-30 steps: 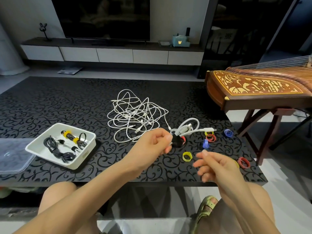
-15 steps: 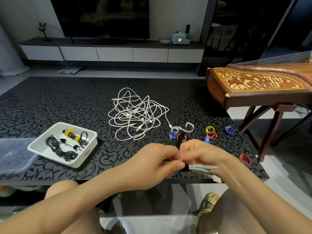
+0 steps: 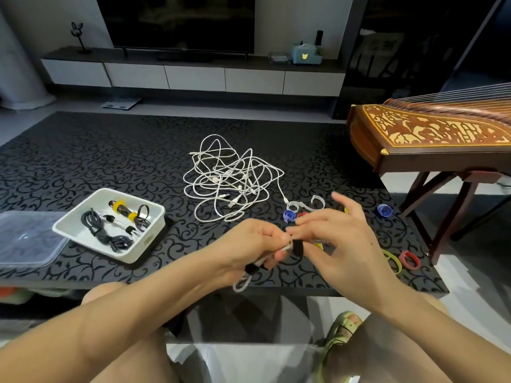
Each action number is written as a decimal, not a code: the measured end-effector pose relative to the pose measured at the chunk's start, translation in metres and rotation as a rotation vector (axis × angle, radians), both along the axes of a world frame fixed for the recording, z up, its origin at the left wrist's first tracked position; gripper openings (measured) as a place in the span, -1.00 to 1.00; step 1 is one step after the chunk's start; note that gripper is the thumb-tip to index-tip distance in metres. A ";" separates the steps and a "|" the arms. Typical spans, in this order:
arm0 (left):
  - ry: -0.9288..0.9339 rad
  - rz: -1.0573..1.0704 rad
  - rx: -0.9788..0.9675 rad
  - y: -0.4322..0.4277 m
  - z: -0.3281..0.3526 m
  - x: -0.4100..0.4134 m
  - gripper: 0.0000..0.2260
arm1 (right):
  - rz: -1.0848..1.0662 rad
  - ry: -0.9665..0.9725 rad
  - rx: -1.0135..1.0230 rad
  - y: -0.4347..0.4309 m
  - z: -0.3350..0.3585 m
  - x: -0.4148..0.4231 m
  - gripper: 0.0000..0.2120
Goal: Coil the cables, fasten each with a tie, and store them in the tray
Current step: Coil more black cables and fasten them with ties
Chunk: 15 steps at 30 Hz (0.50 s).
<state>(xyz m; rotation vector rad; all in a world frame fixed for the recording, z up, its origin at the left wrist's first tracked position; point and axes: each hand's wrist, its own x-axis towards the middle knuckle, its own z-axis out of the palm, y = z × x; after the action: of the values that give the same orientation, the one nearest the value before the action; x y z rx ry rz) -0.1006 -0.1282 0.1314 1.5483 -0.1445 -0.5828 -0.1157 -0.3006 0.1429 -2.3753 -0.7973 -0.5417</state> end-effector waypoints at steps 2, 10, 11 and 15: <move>0.131 -0.007 -0.121 0.002 -0.001 0.006 -0.71 | 0.041 -0.180 -0.074 -0.006 -0.013 0.001 -0.83; 0.171 0.072 -0.269 0.000 -0.002 0.019 -0.75 | -0.038 -0.608 -0.360 -0.023 -0.045 0.016 -0.77; 0.103 0.071 -0.254 0.003 0.000 0.021 -0.79 | -0.070 -0.617 -0.362 -0.024 -0.048 0.014 -0.75; -0.220 0.114 -0.050 0.012 0.007 0.025 -0.80 | -0.230 -0.491 -0.005 -0.023 -0.057 -0.006 -0.73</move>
<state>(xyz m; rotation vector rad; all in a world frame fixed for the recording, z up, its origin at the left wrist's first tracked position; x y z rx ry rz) -0.0760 -0.1158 0.1384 1.5584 -0.2351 -0.3162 -0.1215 -0.3241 0.0862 -2.3809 -0.7243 -1.2516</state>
